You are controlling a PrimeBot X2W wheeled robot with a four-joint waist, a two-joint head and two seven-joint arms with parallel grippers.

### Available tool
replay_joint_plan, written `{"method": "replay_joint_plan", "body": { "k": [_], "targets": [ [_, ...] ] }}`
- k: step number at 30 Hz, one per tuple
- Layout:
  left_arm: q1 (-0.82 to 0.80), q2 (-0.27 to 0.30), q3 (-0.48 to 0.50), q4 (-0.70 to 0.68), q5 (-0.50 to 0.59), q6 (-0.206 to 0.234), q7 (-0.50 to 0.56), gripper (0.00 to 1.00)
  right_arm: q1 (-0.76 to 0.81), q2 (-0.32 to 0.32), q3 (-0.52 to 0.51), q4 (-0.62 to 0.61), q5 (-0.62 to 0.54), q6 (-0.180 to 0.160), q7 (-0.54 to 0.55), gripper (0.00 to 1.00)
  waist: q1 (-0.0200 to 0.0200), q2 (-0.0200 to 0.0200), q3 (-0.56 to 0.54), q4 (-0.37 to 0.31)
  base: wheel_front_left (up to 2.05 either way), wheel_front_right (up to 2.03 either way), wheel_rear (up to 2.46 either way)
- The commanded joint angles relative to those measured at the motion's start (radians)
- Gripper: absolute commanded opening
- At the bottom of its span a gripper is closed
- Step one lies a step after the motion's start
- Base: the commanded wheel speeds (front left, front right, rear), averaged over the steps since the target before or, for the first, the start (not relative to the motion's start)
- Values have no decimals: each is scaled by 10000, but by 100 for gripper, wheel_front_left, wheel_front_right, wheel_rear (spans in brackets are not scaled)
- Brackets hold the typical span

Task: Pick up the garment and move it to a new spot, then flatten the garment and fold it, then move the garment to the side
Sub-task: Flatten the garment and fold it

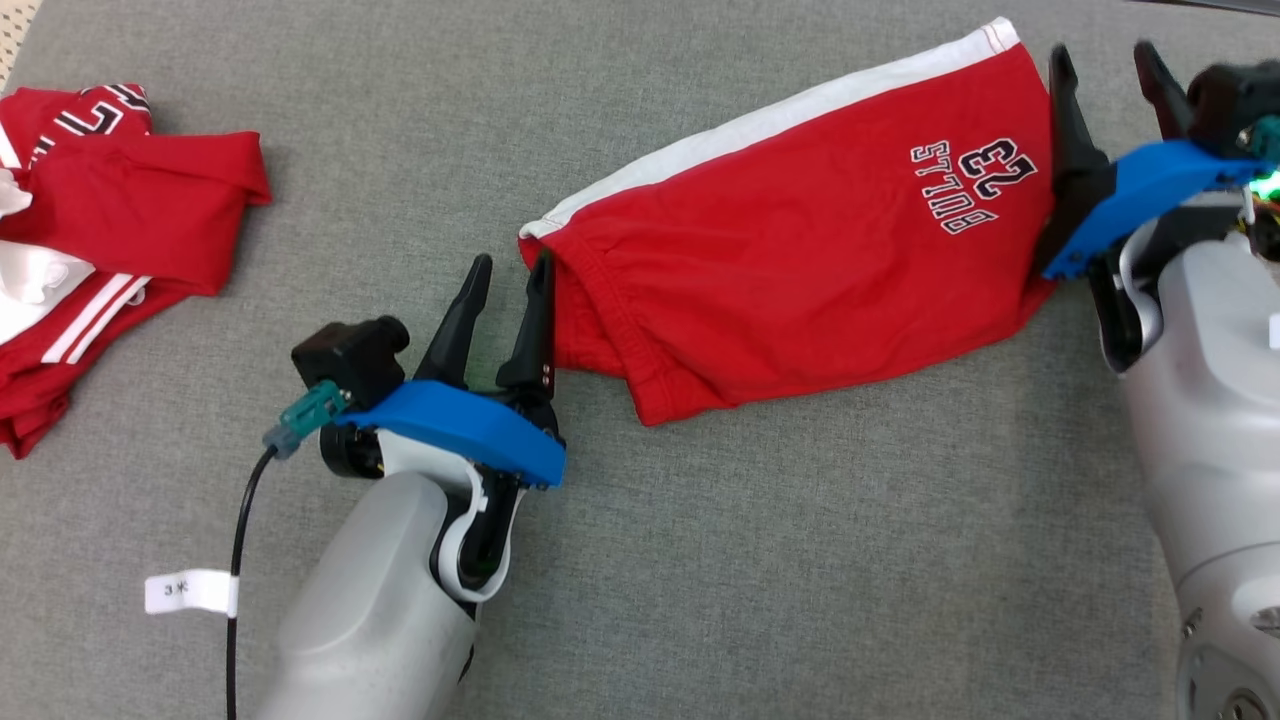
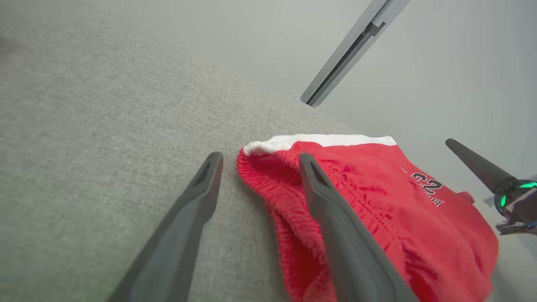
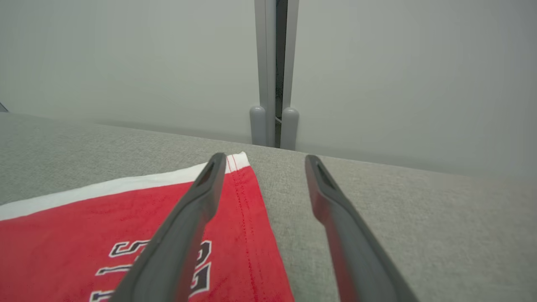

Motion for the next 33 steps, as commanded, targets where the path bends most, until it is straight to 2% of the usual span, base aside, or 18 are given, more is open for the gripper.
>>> {"method": "replay_joint_plan", "body": {
  "k": [1, 5, 11, 12, 13, 14, 15, 22, 33],
  "targets": [
    [287, -10, 100, -90, 179, 26, -47, 100, 306, -164, 48, 220, -167, 1, -42, 100, -1, -1, -72, -29, 0, 0, 0],
    [705, 3, 359, -233, 406, 26, -47, 100, 619, -399, 186, 804, -345, 1, 233, 100, -1, -1, -151, -29, 0, 0, 0],
    [1076, -3, 511, -382, 679, 26, -38, 100, 885, -55, 472, 1808, 81, 2, 1115, 100, -1, -1, -236, -15, 0, 0, 0],
    [1096, -3, 522, -385, 795, 26, -38, 100, 978, 6, 589, 1945, 153, 5, 1291, 93, -1, -1, -270, -21, 0, 0, 0],
    [1115, -2, 546, -386, 868, 26, -38, 100, 1071, 38, 666, 2033, 253, 14, 1393, 45, -1, -1, -323, -33, 0, 0, 0],
    [1161, 1, 583, -384, 902, 26, -38, 100, 1161, 47, 696, 2064, 373, 13, 1365, 9, -1, -1, -398, -48, 0, 0, 0],
    [1205, 1, 632, -393, 1071, 26, -38, 100, 1247, 5, 690, 2080, 505, 13, 1312, 0, -1, -1, -486, -67, 0, 0, 0],
    [2102, -7, 1023, -346, 2382, 26, -38, 100, 2050, -141, 344, 1977, 1395, -4, 275, 0, -1, -1, -1579, -369, 0, 0, 0],
    [4036, -3, 1367, -215, 3110, 26, -38, 100, 4402, -94, 114, 1177, 3045, -1, -46, 0, -1, -1, -3247, -905, 0, 0, 0]
  ]
}}
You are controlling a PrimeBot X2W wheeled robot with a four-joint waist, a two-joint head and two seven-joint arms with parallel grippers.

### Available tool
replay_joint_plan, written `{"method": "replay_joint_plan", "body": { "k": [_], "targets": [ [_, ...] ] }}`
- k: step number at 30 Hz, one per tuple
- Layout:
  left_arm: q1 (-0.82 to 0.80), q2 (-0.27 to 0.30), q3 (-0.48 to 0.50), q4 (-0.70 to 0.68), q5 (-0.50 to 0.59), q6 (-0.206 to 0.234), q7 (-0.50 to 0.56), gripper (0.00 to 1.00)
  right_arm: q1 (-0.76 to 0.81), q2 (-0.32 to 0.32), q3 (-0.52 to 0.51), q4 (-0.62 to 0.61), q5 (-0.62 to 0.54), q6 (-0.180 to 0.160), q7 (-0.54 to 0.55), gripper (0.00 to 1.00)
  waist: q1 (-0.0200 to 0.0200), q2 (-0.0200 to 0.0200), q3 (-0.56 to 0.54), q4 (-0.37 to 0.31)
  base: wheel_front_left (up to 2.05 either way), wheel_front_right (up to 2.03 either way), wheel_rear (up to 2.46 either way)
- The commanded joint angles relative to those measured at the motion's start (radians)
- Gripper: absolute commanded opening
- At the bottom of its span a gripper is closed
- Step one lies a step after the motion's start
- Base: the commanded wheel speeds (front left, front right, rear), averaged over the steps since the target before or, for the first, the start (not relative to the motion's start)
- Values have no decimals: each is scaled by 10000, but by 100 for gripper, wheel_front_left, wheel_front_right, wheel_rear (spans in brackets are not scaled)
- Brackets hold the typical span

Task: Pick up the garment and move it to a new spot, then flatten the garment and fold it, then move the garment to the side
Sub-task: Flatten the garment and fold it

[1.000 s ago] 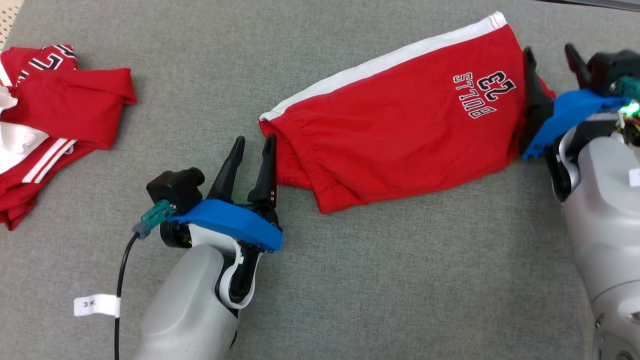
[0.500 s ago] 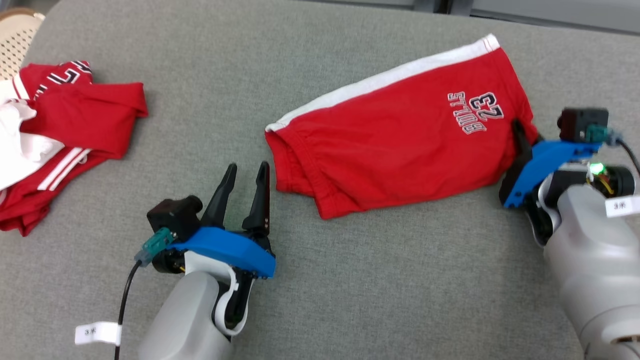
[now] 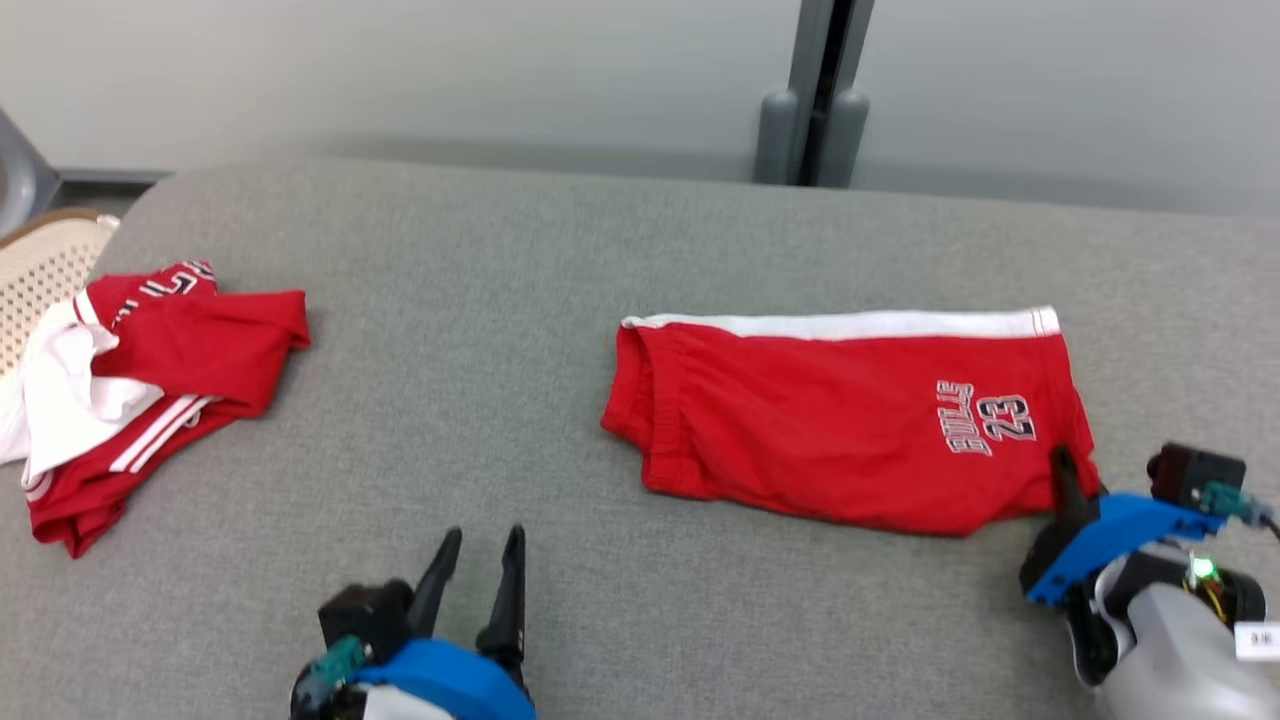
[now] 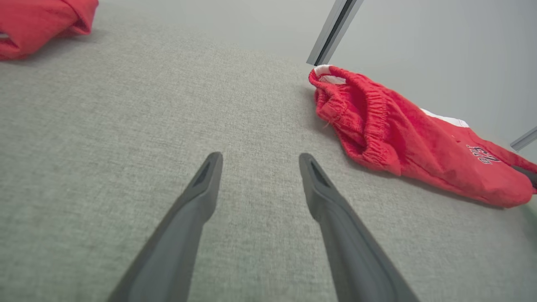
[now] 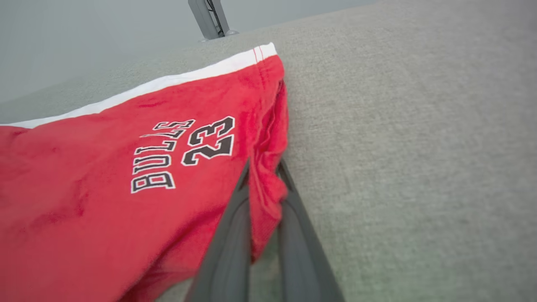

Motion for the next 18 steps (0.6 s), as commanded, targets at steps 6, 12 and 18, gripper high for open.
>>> {"method": "replay_joint_plan", "body": {
  "k": [6, 12, 18],
  "targets": [
    [908, 8, -248, 69, 159, 26, -26, 100, 1805, -228, 217, -973, 758, -3, -51, 0, 2, -1, -899, -449, 0, 0, 0],
    [1174, 6, -438, 3, 22, 26, -26, 100, 2366, -417, 273, -1803, 892, -3, -54, 0, 2, -1, -1012, -382, 0, 0, 0],
    [1032, 6, -611, 36, -103, 27, -26, 100, 1737, 231, 1127, -3314, 670, -1, -49, 0, 2, -1, -985, -215, 0, 0, 0]
  ]
}}
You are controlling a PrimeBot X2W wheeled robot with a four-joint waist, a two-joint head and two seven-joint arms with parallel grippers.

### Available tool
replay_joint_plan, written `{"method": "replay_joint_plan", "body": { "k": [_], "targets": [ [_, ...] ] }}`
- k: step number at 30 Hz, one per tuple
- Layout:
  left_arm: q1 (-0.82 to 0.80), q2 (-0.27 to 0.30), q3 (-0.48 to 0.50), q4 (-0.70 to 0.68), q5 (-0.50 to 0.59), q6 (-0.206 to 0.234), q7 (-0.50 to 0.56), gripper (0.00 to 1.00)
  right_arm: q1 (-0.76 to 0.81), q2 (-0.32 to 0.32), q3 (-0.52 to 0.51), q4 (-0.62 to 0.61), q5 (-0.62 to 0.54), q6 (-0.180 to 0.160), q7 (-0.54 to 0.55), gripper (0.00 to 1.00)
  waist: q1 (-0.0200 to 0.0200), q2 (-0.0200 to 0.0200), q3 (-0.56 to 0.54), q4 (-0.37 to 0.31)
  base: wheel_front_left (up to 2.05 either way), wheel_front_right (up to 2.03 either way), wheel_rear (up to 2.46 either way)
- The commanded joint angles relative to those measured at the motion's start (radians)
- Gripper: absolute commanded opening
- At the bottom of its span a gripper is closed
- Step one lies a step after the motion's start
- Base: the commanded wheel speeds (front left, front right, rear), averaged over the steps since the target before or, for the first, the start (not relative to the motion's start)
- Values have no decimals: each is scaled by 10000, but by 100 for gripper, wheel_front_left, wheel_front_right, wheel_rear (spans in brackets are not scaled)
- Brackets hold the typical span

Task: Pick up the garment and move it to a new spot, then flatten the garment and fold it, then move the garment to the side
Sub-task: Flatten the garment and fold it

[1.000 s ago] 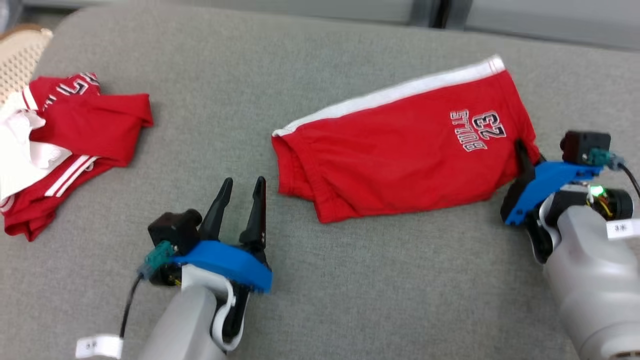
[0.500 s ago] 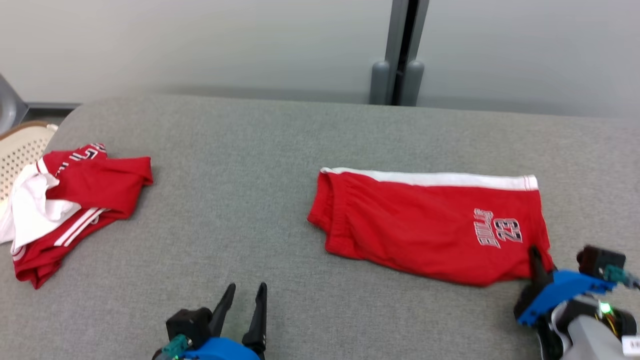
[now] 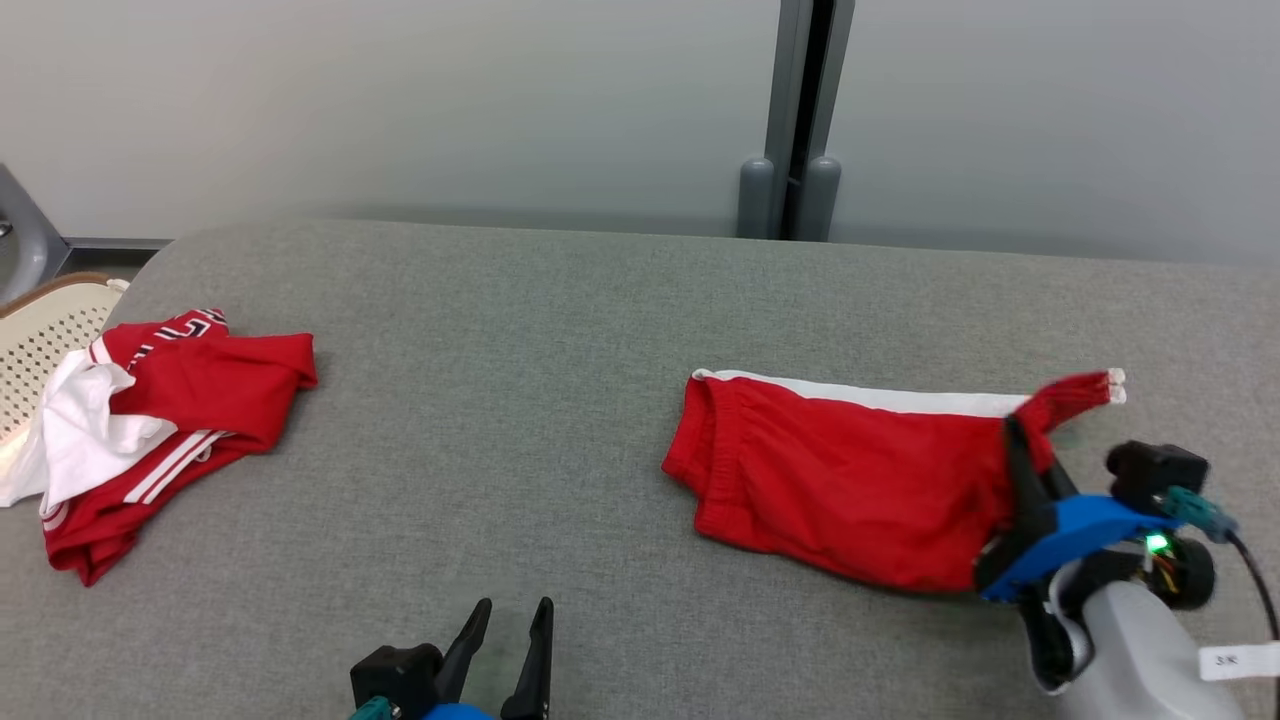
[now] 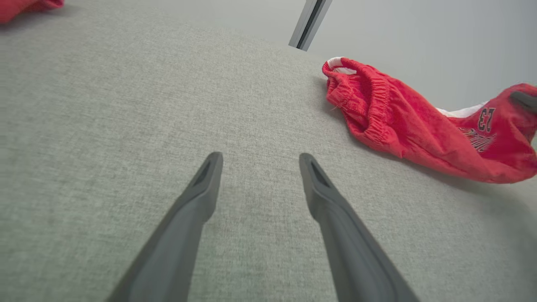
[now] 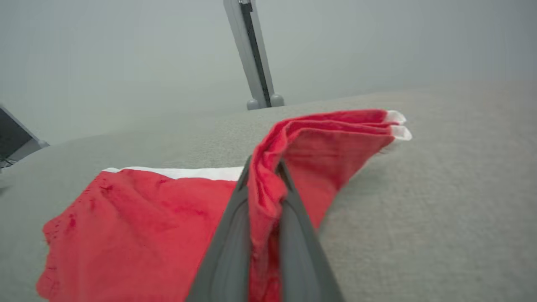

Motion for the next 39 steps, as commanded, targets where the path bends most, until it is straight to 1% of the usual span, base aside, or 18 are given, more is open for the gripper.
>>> {"method": "replay_joint_plan", "body": {
  "k": [1, 4, 8, 10, 11, 12, 15, 17, 19, 21, 24, 27, 31, 34, 37, 39],
  "targets": [
    [-73, 13, 27, 16, -118, 27, -28, 100, -228, 310, 361, -203, 66, 1, -32, 0, 1, 0, -5, 76, 0, 0, 0],
    [-79, 8, -39, 102, -151, 27, -28, 100, -611, 659, 1396, -324, 362, 1, -32, 0, 1, 0, -11, 232, 0, 0, 0],
    [-219, 8, -135, 274, -116, 27, -28, 100, -946, 863, 2814, 29, 913, 1, -31, 0, 1, 0, -19, 583, 0, 0, 0],
    [-280, 8, -195, 354, -101, 27, -28, 100, -944, 877, 3777, 76, 1614, 1, 11, 43, 1, 0, -32, 777, 0, 0, 0],
    [-300, 8, -184, 389, -79, 27, -28, 100, -921, 872, 4245, -9, 2057, 1, 7, 85, 1, 0, -42, 842, 0, 0, 0],
    [-303, 8, -141, 417, -47, 27, -28, 100, -884, 866, 4725, -121, 2453, 1, -2, 100, 1, 0, -50, 881, 0, 0, 0],
    [-192, 6, -1, 512, 23, 27, -28, 100, -745, 837, 5960, -500, 3571, 1, -13, 100, 1, 0, -82, 903, 0, 0, 0],
    [-115, 6, 119, 532, 65, 27, -28, 100, -761, 841, 6613, -646, 3915, 1, -21, 100, 1, 0, -120, 833, 0, 0, 0],
    [-24, 6, 246, 519, 123, 27, -28, 100, -858, 834, 6956, -717, 3884, 1, -32, 100, 1, 0, -159, 712, 0, 0, 0],
    [30, 6, 369, 450, 183, 27, -28, 100, -847, 836, 6808, -712, 3652, 1, -36, 100, 1, 0, -194, 549, 0, 0, 0],
    [30, 6, 520, 316, 350, 27, -28, 100, -590, 840, 5950, -565, 2932, 1, -34, 100, 1, 0, -263, 282, 0, 0, 0],
    [46, 5, 777, 161, 555, 27, -28, 100, -224, 832, 4612, -566, 1774, 1, -30, 100, 1, 0, -326, 2, 0, 0, 0],
    [94, 3, 1064, 33, 1029, 80, -28, 100, 497, 711, 2797, -846, 146, 1, -29, 100, 1, 0, -390, -318, 0, 0, 0],
    [124, 9, 1306, -167, 1454, 208, -30, 100, 1012, 701, 1540, -1109, -961, 1, -31, 100, 1, 0, -406, -521, 0, 0, 0],
    [278, 11, 1546, -475, 1874, 332, -28, 100, 1462, 751, 504, -1391, -1838, 1, -32, 100, 1, 0, -425, -701, 0, 0, 0],
    [379, 2, 1651, -677, 2160, 363, -28, 100, 1748, 802, -5, -1551, -2248, 1, -32, 100, 1, 0, -446, -793, 0, 0, 0]
  ]
}}
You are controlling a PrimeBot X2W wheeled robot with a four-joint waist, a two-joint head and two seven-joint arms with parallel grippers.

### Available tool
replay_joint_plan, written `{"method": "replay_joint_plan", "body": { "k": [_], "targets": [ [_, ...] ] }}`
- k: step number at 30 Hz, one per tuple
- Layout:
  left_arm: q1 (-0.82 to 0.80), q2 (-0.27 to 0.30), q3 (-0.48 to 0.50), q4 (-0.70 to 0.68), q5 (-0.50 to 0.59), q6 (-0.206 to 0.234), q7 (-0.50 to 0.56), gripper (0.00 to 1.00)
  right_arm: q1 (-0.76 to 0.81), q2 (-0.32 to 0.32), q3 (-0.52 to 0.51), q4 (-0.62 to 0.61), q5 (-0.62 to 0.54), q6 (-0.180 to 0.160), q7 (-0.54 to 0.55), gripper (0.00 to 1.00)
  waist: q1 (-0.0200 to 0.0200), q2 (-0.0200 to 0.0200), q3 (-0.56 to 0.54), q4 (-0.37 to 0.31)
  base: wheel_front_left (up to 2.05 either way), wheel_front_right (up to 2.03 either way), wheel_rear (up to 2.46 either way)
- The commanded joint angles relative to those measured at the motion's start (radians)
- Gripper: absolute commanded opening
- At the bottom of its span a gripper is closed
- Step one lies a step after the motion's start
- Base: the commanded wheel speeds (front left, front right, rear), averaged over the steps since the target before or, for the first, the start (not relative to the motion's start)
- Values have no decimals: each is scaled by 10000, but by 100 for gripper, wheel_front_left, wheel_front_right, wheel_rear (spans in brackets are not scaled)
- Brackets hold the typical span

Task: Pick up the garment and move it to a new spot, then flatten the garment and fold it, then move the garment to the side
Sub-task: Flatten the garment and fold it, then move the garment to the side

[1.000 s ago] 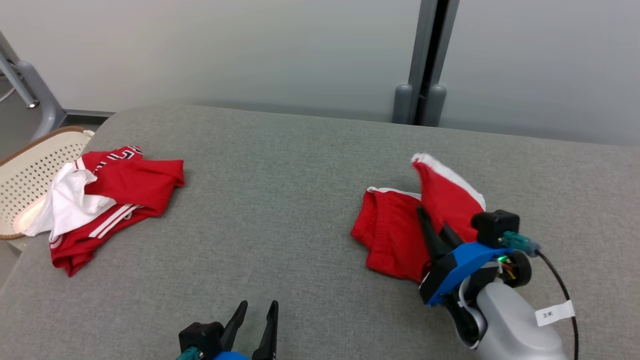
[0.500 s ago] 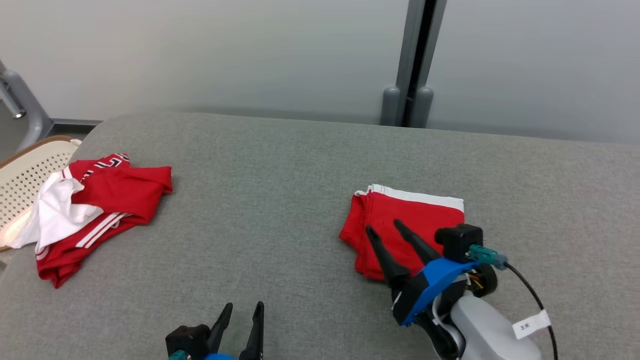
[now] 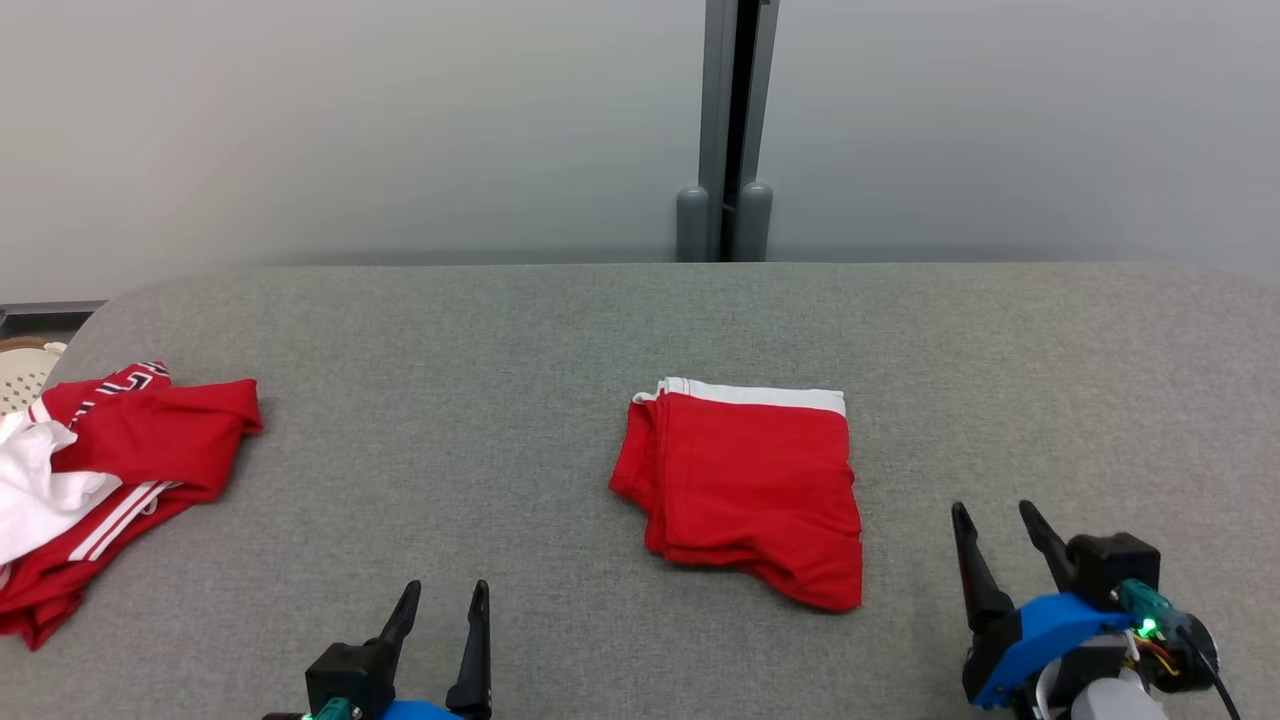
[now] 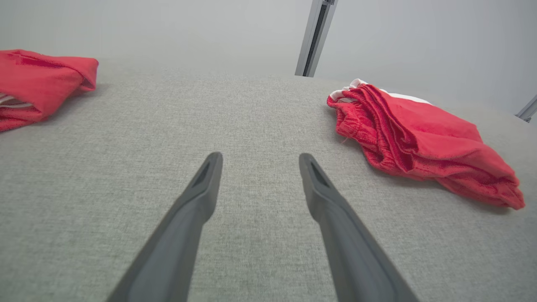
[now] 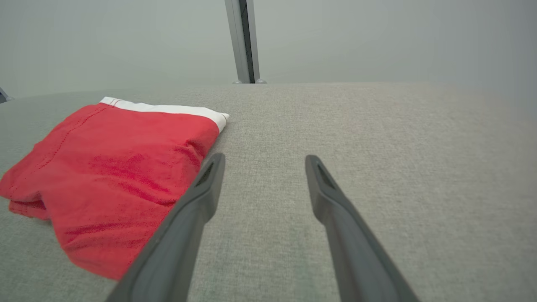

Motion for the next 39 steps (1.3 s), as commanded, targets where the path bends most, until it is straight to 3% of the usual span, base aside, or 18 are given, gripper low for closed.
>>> {"method": "replay_joint_plan", "body": {
  "k": [1, 5, 12, 23, 27, 34, 35, 36, 37, 39],
  "targets": [
    [169, 0, 129, -273, 322, 90, -28, 100, 374, 67, -342, -160, -351, 1, -32, 100, 0, -1, -52, -109, 0, 0, 0],
    [559, -1, 242, -695, 606, 209, -26, 100, 843, 104, -733, -260, -794, 1, -32, 100, 0, -1, -114, -233, 0, 0, 0],
    [874, 3, 93, -998, 499, 288, -26, 100, 1034, 111, -360, -161, -319, 1, -32, 100, 0, -1, -157, -275, 0, 0, 0],
    [304, 2, -181, -925, 313, 218, -26, 100, -805, 96, 983, 764, 539, 1, -33, 100, 0, -1, 473, 324, 0, 0, 0],
    [212, 0, -307, -775, 238, 174, -26, 100, -1806, 83, 1000, 1521, 1074, 1, -31, 100, 0, -1, 761, 746, 0, 0, 0],
    [-67, 0, -540, -646, 269, 35, -26, 100, -2574, 96, 557, 3769, 688, 1, -11, 100, 0, -1, 1188, 1512, 0, 0, 0],
    [-90, -1, -550, -637, 267, 40, -26, 100, -2618, 88, 462, 4078, 636, 1, -5, 84, 0, -1, 1237, 1571, 0, 0, 0],
    [-105, -3, -551, -636, 270, 30, -26, 100, -2620, 91, 350, 4335, 572, 1, 6, 16, 0, -1, 1262, 1598, 0, 0, 0],
    [-118, -1, -539, -631, 277, 27, -26, 100, -2605, 98, 223, 4503, 542, -1, 14, 0, 0, -1, 1282, 1608, 0, 0, 0],
    [-111, -3, -491, -610, 307, 25, -26, 100, -2543, 105, 17, 4585, 544, -1, 29, 0, 0, -1, 1287, 1546, 0, 0, 0]
  ]
}}
